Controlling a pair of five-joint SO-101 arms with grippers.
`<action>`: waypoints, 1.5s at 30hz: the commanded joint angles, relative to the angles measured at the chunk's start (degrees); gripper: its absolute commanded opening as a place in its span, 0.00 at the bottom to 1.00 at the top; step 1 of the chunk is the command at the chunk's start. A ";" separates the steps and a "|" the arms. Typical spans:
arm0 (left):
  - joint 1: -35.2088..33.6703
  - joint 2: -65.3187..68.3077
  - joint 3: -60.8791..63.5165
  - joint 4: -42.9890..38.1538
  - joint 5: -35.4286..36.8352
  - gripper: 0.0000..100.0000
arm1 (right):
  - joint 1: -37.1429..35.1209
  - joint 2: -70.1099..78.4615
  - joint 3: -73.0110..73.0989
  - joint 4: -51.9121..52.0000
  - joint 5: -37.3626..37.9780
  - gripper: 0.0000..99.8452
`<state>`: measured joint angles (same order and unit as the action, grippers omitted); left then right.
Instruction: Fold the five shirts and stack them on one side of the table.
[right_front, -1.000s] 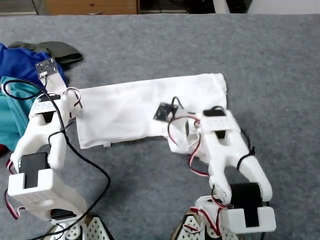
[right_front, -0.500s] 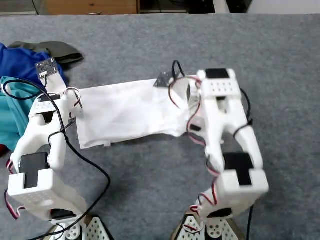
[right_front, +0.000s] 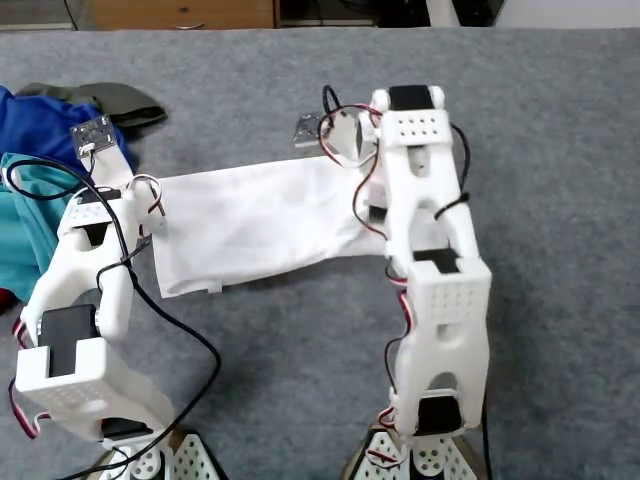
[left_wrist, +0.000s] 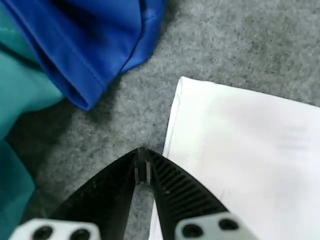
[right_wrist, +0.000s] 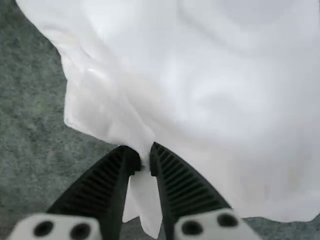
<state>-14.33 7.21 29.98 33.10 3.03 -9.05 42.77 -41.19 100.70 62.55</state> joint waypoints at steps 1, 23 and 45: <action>0.53 -0.48 -2.73 0.44 -0.62 0.02 | -1.10 1.98 -6.46 1.32 2.64 0.00; 0.88 -0.57 -2.46 0.53 -2.20 0.02 | -0.57 3.12 -14.37 -2.73 1.23 0.19; 0.88 -0.57 -2.73 0.35 -2.11 0.02 | -1.27 -22.55 24.75 -7.12 -12.22 0.00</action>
<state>-14.33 7.21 29.98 33.10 1.19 -8.18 26.86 -25.10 99.12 52.79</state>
